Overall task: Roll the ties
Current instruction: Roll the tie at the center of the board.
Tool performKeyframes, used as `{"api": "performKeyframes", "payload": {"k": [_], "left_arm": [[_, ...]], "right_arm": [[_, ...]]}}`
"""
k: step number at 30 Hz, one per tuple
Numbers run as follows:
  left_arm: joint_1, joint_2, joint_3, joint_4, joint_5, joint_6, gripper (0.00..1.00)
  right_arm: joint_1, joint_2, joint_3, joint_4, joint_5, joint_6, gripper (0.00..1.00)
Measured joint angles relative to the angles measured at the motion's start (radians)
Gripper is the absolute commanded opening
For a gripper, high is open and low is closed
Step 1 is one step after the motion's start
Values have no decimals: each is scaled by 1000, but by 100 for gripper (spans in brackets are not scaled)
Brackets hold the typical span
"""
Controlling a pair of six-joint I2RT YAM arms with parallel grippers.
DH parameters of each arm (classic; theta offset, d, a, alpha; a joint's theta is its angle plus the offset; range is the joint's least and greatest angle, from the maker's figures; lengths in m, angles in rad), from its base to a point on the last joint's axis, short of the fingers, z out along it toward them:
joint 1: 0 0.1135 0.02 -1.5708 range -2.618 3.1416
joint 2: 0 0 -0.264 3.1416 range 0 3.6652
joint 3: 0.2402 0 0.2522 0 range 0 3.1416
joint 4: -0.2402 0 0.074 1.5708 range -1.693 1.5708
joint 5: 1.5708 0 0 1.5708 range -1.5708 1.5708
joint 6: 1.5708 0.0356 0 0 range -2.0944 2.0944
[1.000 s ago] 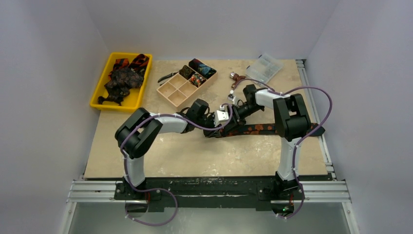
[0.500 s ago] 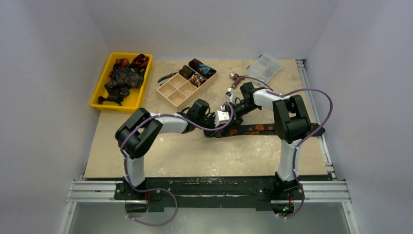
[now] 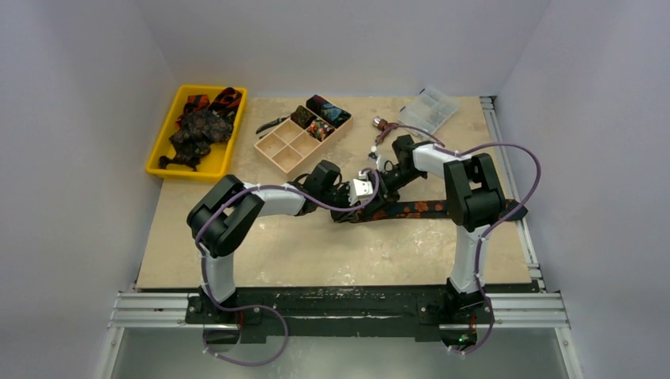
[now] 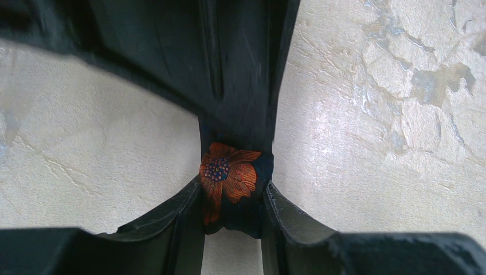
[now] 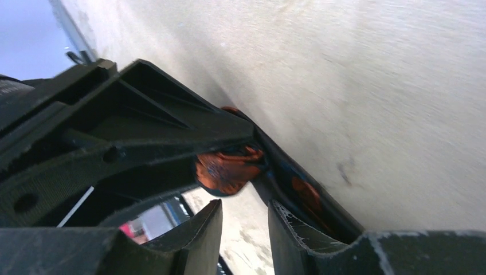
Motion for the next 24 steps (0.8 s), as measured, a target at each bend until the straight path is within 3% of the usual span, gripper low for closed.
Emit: {"api": "performKeyframes", "payload": {"k": [11, 24], "left_arm": [[-1, 0, 0, 0, 0, 2, 12], [-1, 0, 0, 0, 0, 2, 12]], "right_arm": [[-95, -84, 131, -81, 277, -166, 27], [-55, -5, 142, -172, 354, -260, 18]]}}
